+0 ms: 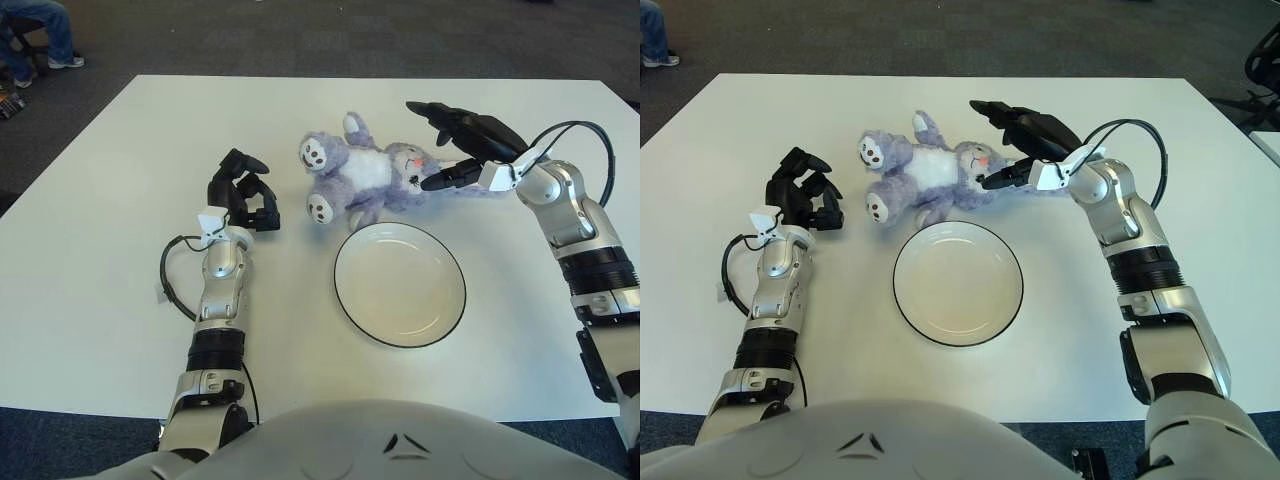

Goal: Put the doll into the plate.

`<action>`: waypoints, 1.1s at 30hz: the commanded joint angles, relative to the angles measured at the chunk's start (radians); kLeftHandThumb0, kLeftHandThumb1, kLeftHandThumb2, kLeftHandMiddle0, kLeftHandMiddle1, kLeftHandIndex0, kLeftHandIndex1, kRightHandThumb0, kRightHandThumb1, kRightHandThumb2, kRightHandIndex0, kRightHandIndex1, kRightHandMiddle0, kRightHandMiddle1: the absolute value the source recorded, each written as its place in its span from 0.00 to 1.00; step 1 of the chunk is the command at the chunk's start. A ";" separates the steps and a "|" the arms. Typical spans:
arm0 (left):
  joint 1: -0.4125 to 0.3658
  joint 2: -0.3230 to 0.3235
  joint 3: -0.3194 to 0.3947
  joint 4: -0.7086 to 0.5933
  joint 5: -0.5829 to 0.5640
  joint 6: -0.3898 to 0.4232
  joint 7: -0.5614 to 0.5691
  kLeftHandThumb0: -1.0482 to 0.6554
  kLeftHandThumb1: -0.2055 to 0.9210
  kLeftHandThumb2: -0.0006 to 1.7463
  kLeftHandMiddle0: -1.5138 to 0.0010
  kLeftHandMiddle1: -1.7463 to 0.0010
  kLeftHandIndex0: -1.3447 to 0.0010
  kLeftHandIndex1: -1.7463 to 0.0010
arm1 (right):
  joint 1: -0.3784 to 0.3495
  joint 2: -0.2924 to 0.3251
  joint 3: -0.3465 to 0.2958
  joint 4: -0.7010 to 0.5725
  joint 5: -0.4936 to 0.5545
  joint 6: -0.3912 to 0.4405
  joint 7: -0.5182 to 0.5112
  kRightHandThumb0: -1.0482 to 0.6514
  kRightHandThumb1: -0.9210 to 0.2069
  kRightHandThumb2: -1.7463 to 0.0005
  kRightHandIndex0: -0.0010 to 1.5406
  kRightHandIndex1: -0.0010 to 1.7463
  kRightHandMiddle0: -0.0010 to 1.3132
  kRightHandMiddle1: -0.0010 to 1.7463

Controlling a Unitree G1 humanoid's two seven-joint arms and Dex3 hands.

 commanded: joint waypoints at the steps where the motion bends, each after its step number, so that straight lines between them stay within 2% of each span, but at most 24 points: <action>1: 0.036 -0.003 0.000 0.033 0.004 0.001 0.004 0.61 0.09 0.99 0.38 0.00 0.42 0.11 | -0.031 -0.008 0.009 0.014 -0.003 -0.014 0.012 0.00 0.00 0.86 0.00 0.44 0.00 0.04; 5: 0.039 -0.006 0.000 0.031 -0.005 -0.009 -0.004 0.61 0.09 0.99 0.38 0.00 0.42 0.11 | -0.039 -0.008 0.021 0.015 0.008 0.002 0.055 0.01 0.00 0.89 0.00 0.27 0.00 0.06; 13: 0.040 -0.009 -0.001 0.030 -0.006 -0.014 -0.004 0.61 0.09 1.00 0.38 0.00 0.42 0.10 | -0.042 -0.008 0.026 0.001 0.007 0.049 0.112 0.03 0.01 0.91 0.00 0.13 0.00 0.07; 19: 0.041 -0.009 -0.001 0.029 -0.004 -0.013 -0.002 0.61 0.08 1.00 0.38 0.00 0.41 0.11 | -0.053 -0.005 0.031 0.008 0.013 0.058 0.140 0.05 0.02 0.92 0.03 0.12 0.00 0.12; 26: 0.043 -0.013 -0.001 0.028 -0.008 -0.016 -0.003 0.61 0.09 0.99 0.38 0.00 0.41 0.12 | -0.067 0.001 0.032 0.036 0.054 0.048 0.188 0.08 0.05 0.92 0.03 0.12 0.00 0.23; 30: 0.042 -0.015 0.001 0.027 -0.009 -0.011 -0.001 0.61 0.09 0.99 0.38 0.00 0.42 0.11 | -0.076 0.001 0.036 0.052 0.063 0.038 0.205 0.08 0.06 0.92 0.05 0.14 0.00 0.25; 33: 0.042 -0.016 0.002 0.025 -0.008 -0.007 0.001 0.61 0.08 1.00 0.38 0.00 0.42 0.10 | -0.086 0.000 0.043 0.066 0.063 0.032 0.219 0.09 0.06 0.92 0.06 0.15 0.00 0.20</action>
